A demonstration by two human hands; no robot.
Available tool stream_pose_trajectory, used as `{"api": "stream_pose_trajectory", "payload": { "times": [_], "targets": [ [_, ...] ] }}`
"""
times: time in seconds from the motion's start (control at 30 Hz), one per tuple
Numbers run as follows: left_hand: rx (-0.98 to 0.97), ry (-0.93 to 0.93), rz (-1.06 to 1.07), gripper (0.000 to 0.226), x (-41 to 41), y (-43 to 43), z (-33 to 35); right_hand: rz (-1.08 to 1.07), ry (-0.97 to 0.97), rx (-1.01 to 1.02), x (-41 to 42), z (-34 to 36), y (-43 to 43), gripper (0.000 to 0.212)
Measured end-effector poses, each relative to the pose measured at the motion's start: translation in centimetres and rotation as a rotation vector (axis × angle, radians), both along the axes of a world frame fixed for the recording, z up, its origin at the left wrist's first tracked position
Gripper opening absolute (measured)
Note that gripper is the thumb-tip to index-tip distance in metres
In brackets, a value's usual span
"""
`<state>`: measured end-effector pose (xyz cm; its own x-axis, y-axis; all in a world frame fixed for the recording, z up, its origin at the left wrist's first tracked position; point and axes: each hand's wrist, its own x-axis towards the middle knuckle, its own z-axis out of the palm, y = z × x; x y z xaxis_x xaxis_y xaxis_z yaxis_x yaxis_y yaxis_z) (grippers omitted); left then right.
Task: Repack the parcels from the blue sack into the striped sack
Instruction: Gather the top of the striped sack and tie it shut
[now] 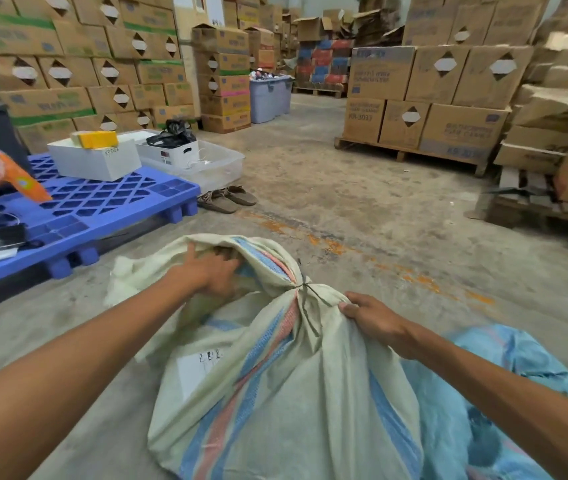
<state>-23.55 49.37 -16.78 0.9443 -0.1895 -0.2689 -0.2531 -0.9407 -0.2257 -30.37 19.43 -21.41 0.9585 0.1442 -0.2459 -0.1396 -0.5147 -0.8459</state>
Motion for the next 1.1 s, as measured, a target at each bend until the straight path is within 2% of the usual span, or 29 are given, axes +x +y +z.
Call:
{"api": "stream_pose_trajectory", "payload": {
  "times": [0.1, 0.17, 0.2, 0.27, 0.37, 0.43, 0.5, 0.53, 0.57, 0.67, 0.7, 0.77, 0.87, 0.97, 1.03, 1.1],
  "targets": [
    [-0.01, -0.227, -0.101, 0.085, 1.9, -1.2, -2.2, -0.016, 0.0, 0.079, -0.5, -0.2, 0.3, 0.044],
    [-0.169, -0.271, -0.197, 0.09, 2.8, -1.7, -4.1, 0.031, -0.014, 0.005, -1.1, -0.3, -0.1, 0.04],
    [-0.272, -0.245, -0.226, 0.088, 3.0, -1.8, -5.1, 0.042, -0.013, -0.045, -1.4, -0.6, -0.4, 0.038],
    [-0.499, -0.092, -0.181, 0.068, 2.2, -2.6, -6.8, 0.012, -0.036, -0.199, -1.8, -1.4, -1.3, 0.043],
    [-0.796, 0.185, -0.056, 0.054, 0.5, -3.5, -9.8, -0.198, -0.066, -0.538, -3.1, -3.0, -1.5, 0.052],
    [-0.94, 0.151, -0.024, 0.054, 0.0, -3.4, -11.5, -0.381, -0.028, -0.72, -5.1, -4.1, -0.5, 0.062],
    [-1.036, 0.014, 0.057, 0.049, -0.1, -3.4, -12.8, -0.485, -0.039, -0.808, -7.2, -5.2, 1.0, 0.055],
    [-1.058, -0.015, 0.071, 0.046, -0.3, -3.6, -13.1, -0.531, -0.098, -0.779, -8.0, -5.7, 1.7, 0.047],
    [-1.084, 0.033, 0.053, 0.044, -0.7, -3.9, -13.3, -0.583, -0.187, -0.677, -8.7, -6.3, 2.3, 0.038],
    [-1.1, 0.365, -0.091, 0.042, -2.3, -4.8, -13.2, -0.746, -0.395, -0.173, -9.5, -7.2, 3.9, 0.007],
    [-1.082, 0.392, -0.132, 0.042, -2.6, -5.0, -13.2, -0.79, -0.445, -0.07, -9.4, -7.0, 4.4, 0.009],
    [-1.064, 0.365, -0.175, 0.041, -2.8, -5.5, -13.4, -0.839, -0.447, 0.075, -8.6, -6.1, 4.9, 0.012],
    [-1.011, 0.307, -0.161, 0.027, -2.0, -5.4, -12.3, -0.833, -0.278, 0.209, -6.4, -5.3, 3.9, 0.014],
    [-1.034, 0.198, -0.173, 0.03, 0.0, -3.7, -8.8, -0.623, -0.191, 0.269, -5.4, -2.7, 1.8, 0.027],
    [-1.031, 0.134, -0.17, 0.029, 0.9, -2.2, -4.9, -0.327, -0.128, 0.229, -5.8, 0.3, 1.2, 0.025],
    [-1.023, 0.131, -0.212, 0.031, 1.1, -0.5, -0.6, -0.072, -0.152, 0.136, -6.2, 3.3, 1.3, 0.021]
  ]
}}
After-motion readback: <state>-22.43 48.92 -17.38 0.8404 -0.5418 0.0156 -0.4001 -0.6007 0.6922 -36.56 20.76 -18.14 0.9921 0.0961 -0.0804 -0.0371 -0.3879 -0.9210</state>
